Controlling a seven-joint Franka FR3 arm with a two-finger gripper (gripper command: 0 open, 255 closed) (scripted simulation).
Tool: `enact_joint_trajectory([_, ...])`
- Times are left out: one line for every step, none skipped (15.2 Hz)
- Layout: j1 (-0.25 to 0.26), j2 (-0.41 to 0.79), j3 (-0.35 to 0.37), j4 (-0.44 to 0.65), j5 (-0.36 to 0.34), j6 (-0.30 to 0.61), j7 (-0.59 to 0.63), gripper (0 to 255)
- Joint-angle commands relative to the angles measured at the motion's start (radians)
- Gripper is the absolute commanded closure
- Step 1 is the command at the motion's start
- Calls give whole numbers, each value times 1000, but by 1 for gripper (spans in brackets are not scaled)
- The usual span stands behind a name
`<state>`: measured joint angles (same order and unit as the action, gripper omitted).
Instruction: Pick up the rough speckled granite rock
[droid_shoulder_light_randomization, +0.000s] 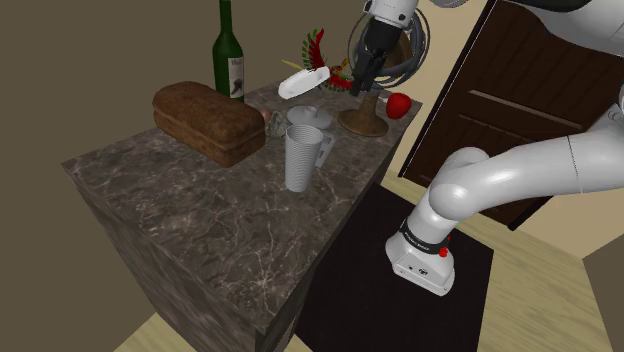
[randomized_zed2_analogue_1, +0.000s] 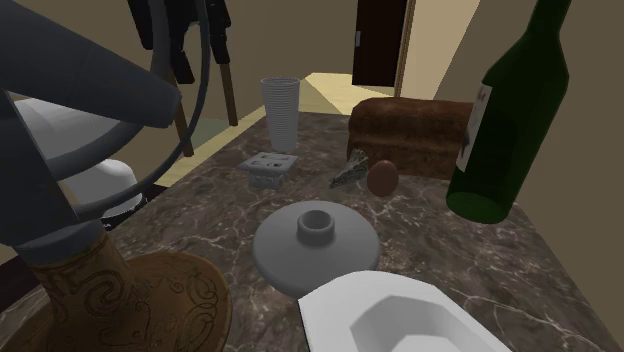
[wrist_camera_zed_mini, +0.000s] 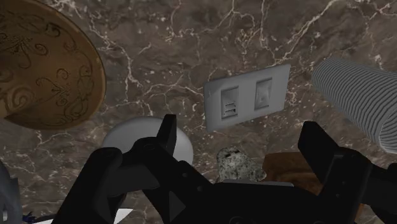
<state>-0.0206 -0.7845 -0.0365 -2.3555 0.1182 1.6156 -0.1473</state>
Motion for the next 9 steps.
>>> enact_joint_trajectory([0, 0, 0, 0, 0, 0, 0, 0])
enact_joint_trajectory([10, 36, 1, 10, -12, 27, -29, 0])
enact_joint_trajectory([20, 73, 3, 22, -23, 53, -57, 0])
enact_joint_trajectory([30, 110, 4, 34, -35, 78, -85, 0])
enact_joint_trajectory([39, 147, 6, 48, -46, 103, -112, 0])
enact_joint_trajectory([48, 183, 9, 63, -57, 127, -138, 0])
enact_joint_trajectory([56, 220, 12, 78, -69, 150, -163, 0])
enact_joint_trajectory([64, 256, 16, 94, -80, 172, -188, 0])
enact_joint_trajectory([72, 293, 20, 112, -91, 194, -212, 0])
